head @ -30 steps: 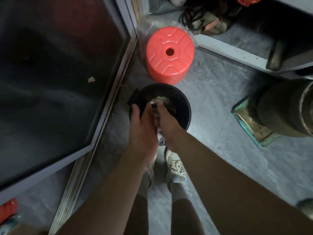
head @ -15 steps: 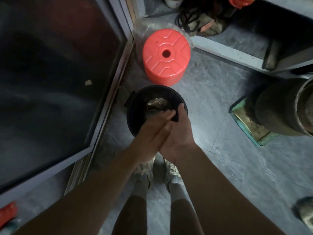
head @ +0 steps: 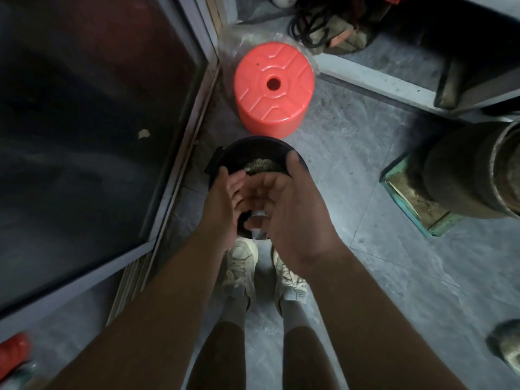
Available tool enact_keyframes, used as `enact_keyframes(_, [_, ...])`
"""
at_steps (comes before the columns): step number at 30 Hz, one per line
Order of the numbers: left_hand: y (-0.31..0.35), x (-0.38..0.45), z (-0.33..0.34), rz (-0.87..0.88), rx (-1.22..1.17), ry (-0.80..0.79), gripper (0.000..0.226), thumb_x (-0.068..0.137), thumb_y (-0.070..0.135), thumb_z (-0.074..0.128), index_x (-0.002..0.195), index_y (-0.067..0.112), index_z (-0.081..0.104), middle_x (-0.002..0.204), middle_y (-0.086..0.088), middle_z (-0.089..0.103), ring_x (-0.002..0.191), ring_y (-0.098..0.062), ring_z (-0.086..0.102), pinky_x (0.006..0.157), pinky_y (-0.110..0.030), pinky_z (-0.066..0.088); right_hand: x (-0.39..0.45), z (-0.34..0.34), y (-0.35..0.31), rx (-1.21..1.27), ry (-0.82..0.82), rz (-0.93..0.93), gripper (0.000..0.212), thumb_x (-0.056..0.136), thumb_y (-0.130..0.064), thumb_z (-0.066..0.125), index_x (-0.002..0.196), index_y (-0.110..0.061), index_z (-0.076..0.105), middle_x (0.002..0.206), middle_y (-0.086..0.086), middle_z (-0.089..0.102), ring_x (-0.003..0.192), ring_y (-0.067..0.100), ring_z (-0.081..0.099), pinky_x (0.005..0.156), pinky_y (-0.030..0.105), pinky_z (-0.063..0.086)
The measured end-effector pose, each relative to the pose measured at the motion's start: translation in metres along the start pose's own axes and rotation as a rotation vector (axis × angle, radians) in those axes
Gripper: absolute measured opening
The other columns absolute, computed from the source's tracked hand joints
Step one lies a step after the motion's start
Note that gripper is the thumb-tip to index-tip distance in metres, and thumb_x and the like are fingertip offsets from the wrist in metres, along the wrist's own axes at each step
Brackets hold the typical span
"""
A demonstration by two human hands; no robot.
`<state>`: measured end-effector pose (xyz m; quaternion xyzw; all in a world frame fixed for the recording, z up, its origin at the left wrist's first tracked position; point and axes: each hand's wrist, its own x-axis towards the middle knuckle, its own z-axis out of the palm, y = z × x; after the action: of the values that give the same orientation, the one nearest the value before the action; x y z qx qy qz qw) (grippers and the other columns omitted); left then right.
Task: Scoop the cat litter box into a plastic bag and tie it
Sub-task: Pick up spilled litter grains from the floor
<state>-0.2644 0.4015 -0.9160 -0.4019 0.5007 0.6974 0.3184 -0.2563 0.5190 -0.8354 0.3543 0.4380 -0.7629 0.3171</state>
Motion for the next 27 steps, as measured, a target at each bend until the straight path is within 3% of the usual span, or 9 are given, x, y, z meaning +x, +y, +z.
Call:
enact_keyframes(4, [0.006, -0.047, 0.035, -0.072, -0.273, -0.006, 0.074, 0.103, 0.058, 0.025, 0.14, -0.001, 0.052, 0.136, -0.021, 0.062, 0.127, -0.035, 0.059, 0.112, -0.051, 0.039, 0.028, 0.006, 0.013, -0.984, 0.108, -0.089, 0.074, 0.089, -0.074, 0.04, 0.126, -0.015, 0.064, 0.127, 0.015, 0.064, 0.121, 0.028, 0.058, 0.103, 0.04, 0.045])
enact_keyframes(7, [0.005, -0.064, 0.032, -0.06, -0.492, -0.049, 0.068, 0.103, 0.059, 0.025, 0.13, 0.006, 0.059, 0.127, -0.018, 0.068, 0.121, -0.034, 0.064, 0.107, -0.052, 0.041, 0.051, -0.012, 0.017, -1.293, 0.131, -0.103, 0.067, 0.094, -0.071, 0.034, 0.143, -0.026, 0.046, 0.146, 0.012, 0.046, 0.136, 0.033, 0.04, 0.11, 0.046, 0.031])
enact_keyframes(10, [0.003, -0.068, 0.039, 0.134, -0.304, -0.036, 0.053, 0.099, 0.057, 0.04, 0.134, 0.022, 0.059, 0.128, 0.001, 0.07, 0.124, -0.013, 0.062, 0.11, -0.039, 0.043, 0.065, -0.025, 0.015, -0.876, 0.178, 0.149, 0.084, 0.085, -0.08, 0.035, 0.152, -0.029, 0.036, 0.157, 0.011, 0.038, 0.141, 0.035, 0.038, 0.116, 0.049, 0.028])
enact_keyframes(13, [-0.014, -0.064, 0.05, 0.394, 0.507, 0.069, 0.054, 0.103, 0.052, 0.038, 0.151, 0.027, 0.042, 0.157, -0.009, 0.041, 0.146, -0.027, 0.037, 0.119, -0.052, 0.031, 0.054, -0.013, 0.013, 0.111, -0.01, 0.392, 0.083, 0.084, -0.081, 0.041, 0.141, -0.021, 0.053, 0.145, 0.014, 0.054, 0.131, 0.037, 0.051, 0.113, 0.051, 0.035])
enact_keyframes(15, [-0.031, -0.041, 0.026, 0.703, 0.98, -0.106, 0.056, 0.104, 0.045, 0.029, 0.156, 0.027, 0.031, 0.163, -0.007, 0.029, 0.152, -0.025, 0.024, 0.124, -0.049, 0.019, 0.044, -0.017, 0.013, 0.37, -0.017, 0.357, 0.09, 0.085, -0.08, 0.043, 0.143, -0.012, 0.052, 0.142, 0.016, 0.058, 0.133, 0.034, 0.052, 0.114, 0.045, 0.035])
enact_keyframes(17, [-0.032, -0.013, -0.004, 0.794, 1.22, -0.202, 0.059, 0.102, 0.044, 0.024, 0.157, 0.023, 0.031, 0.163, -0.002, 0.033, 0.153, -0.019, 0.024, 0.124, -0.049, 0.016, 0.034, -0.028, 0.013, 0.487, -0.051, 0.306, 0.096, 0.083, -0.083, 0.041, 0.144, -0.009, 0.052, 0.142, 0.01, 0.059, 0.134, 0.028, 0.053, 0.119, 0.042, 0.03])
enact_keyframes(21, [0.0, -0.004, -0.01, 0.767, 1.268, 0.142, 0.072, 0.097, 0.053, 0.026, 0.151, 0.007, 0.043, 0.162, -0.015, 0.034, 0.152, -0.029, 0.028, 0.123, -0.052, 0.019, 0.022, -0.057, 0.024, 0.665, -0.034, 0.221, 0.089, 0.09, -0.078, 0.031, 0.14, -0.009, 0.055, 0.137, 0.019, 0.061, 0.129, 0.039, 0.055, 0.112, 0.056, 0.036])
enact_keyframes(24, [-0.013, -0.032, 0.005, 1.152, 1.409, -0.289, 0.06, 0.101, 0.039, 0.036, 0.154, 0.01, 0.038, 0.162, -0.011, 0.033, 0.153, -0.023, 0.026, 0.124, -0.05, 0.019, 0.021, -0.046, 0.026, 0.625, -0.011, 0.255, 0.087, 0.088, -0.079, 0.034, 0.14, -0.013, 0.057, 0.136, 0.015, 0.063, 0.13, 0.033, 0.056, 0.115, 0.049, 0.035])
enact_keyframes(27, [-0.017, -0.014, -0.034, 0.819, 1.506, -0.313, 0.06, 0.099, 0.049, 0.027, 0.155, 0.029, 0.033, 0.156, -0.004, 0.046, 0.145, -0.015, 0.04, 0.117, -0.044, 0.035, 0.012, -0.023, 0.02, 0.458, -0.083, 0.28, 0.096, 0.083, -0.083, 0.038, 0.143, -0.01, 0.054, 0.137, 0.012, 0.062, 0.131, 0.028, 0.054, 0.118, 0.047, 0.032])
